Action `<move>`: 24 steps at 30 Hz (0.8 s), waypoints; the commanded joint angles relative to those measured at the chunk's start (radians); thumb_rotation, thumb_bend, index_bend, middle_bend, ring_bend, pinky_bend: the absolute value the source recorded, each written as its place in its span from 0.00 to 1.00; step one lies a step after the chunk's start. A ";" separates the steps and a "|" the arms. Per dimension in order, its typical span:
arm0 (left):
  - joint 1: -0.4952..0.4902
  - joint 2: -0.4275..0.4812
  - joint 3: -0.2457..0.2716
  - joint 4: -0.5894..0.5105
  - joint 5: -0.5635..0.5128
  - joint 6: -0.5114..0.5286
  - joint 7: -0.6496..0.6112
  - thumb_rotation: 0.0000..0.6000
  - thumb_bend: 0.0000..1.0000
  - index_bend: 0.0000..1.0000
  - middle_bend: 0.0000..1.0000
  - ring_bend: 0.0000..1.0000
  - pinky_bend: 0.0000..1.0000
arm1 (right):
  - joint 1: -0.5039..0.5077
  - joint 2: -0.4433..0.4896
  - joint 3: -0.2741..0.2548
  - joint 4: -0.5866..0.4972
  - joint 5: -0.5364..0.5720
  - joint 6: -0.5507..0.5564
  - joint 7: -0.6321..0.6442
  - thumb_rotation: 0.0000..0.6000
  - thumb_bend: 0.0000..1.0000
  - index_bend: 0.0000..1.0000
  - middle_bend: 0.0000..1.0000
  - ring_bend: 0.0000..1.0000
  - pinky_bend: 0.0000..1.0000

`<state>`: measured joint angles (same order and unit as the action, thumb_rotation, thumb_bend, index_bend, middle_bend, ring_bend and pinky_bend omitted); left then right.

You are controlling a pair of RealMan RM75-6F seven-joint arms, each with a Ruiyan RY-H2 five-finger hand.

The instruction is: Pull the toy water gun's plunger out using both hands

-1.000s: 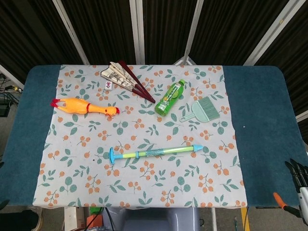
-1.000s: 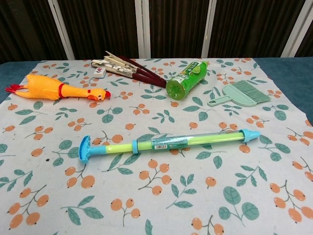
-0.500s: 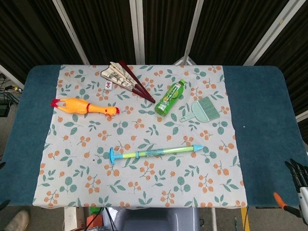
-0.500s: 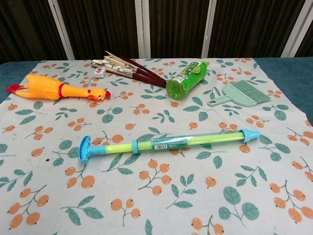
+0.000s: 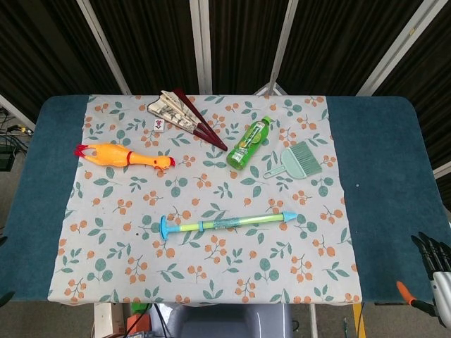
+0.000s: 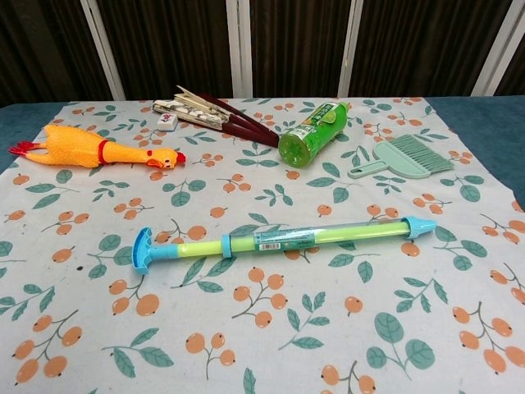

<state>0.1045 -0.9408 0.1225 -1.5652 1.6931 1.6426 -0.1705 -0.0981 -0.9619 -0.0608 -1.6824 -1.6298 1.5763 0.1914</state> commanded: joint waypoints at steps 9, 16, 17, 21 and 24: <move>-0.138 0.083 -0.046 -0.266 -0.052 -0.203 0.088 1.00 0.11 0.04 0.00 0.00 0.00 | 0.021 0.003 -0.006 -0.025 0.016 -0.056 -0.043 1.00 0.31 0.00 0.00 0.00 0.00; -0.334 -0.005 -0.178 -0.460 -0.258 -0.436 0.381 1.00 0.17 0.16 0.01 0.00 0.01 | 0.027 0.011 -0.007 -0.037 0.028 -0.072 -0.036 1.00 0.31 0.00 0.00 0.00 0.00; -0.358 -0.030 -0.195 -0.471 -0.292 -0.454 0.431 1.00 0.18 0.18 0.02 0.00 0.01 | 0.027 0.012 -0.008 -0.037 0.028 -0.073 -0.034 1.00 0.31 0.00 0.00 0.00 0.00; -0.455 -0.169 -0.255 -0.487 -0.434 -0.493 0.651 1.00 0.22 0.25 0.05 0.00 0.02 | 0.027 0.016 -0.009 -0.037 0.030 -0.075 -0.019 1.00 0.31 0.00 0.00 0.00 0.00; -0.511 -0.275 -0.280 -0.475 -0.531 -0.492 0.777 1.00 0.24 0.30 0.08 0.00 0.06 | 0.027 0.020 -0.011 -0.036 0.031 -0.075 -0.007 1.00 0.31 0.00 0.00 0.00 0.00</move>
<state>-0.3052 -1.0775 -0.0935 -2.0171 1.3004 1.1937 0.4479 -0.0713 -0.9424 -0.0711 -1.7184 -1.5988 1.5014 0.1833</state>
